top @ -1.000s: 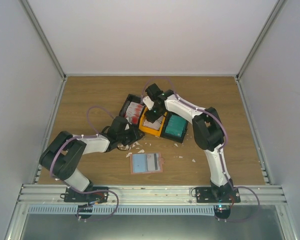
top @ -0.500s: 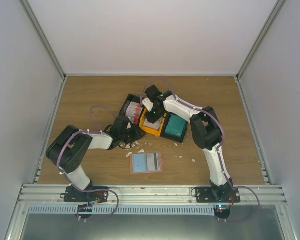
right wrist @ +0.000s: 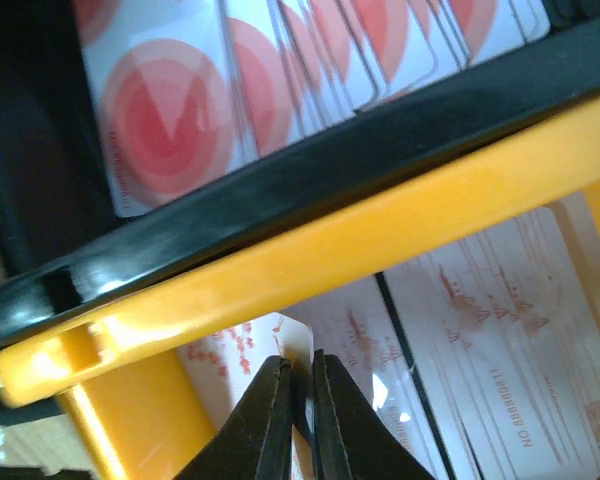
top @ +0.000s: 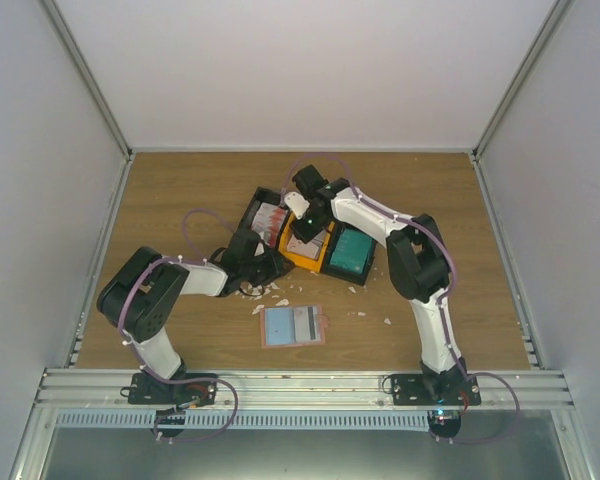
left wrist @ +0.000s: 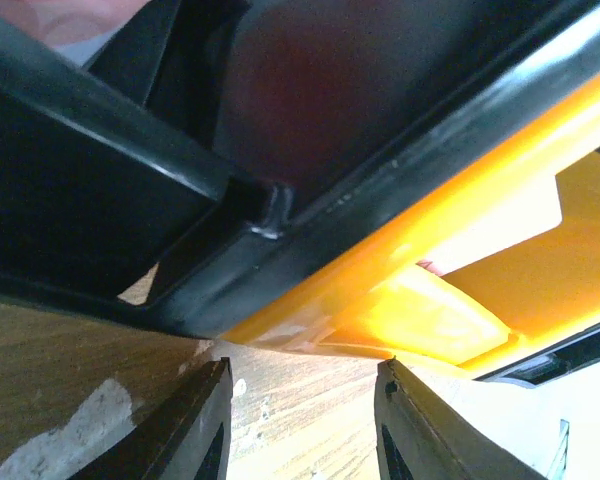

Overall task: Put the credit cards into the card holder
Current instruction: Pick up the credit card from the storage box.

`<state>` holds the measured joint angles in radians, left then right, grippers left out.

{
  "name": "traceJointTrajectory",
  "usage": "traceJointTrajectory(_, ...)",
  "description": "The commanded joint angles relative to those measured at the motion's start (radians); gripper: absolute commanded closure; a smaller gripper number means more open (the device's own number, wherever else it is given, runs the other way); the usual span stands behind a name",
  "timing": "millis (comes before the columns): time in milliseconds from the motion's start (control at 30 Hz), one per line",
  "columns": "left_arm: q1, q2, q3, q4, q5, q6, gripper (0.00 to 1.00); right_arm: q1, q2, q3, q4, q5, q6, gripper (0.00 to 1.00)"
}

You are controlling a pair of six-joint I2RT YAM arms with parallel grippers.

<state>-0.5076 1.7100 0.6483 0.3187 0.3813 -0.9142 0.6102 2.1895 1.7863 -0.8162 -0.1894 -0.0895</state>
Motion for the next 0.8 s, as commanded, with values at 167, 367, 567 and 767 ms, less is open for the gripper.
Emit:
traceJointTrajectory(167, 0.017, 0.031, 0.034, 0.039, -0.013, 0.026, 0.58, -0.001, -0.057, -0.051, -0.015, -0.114, -0.019, 0.92)
traceJointTrajectory(367, 0.017, 0.037, 0.039, 0.04, -0.008, 0.028, 0.58, 0.001, -0.059, -0.081, -0.024, -0.124, -0.021, 0.85)
traceJointTrajectory(567, 0.02, 0.035, 0.041, 0.035, -0.007, 0.031, 0.59, 0.001, -0.059, -0.093, -0.023, -0.133, -0.02, 0.85)
traceJointTrajectory(767, 0.021, 0.023, 0.04, 0.03, -0.007, 0.037, 0.58, 0.001, -0.073, -0.069, -0.005, -0.074, 0.0, 1.0)
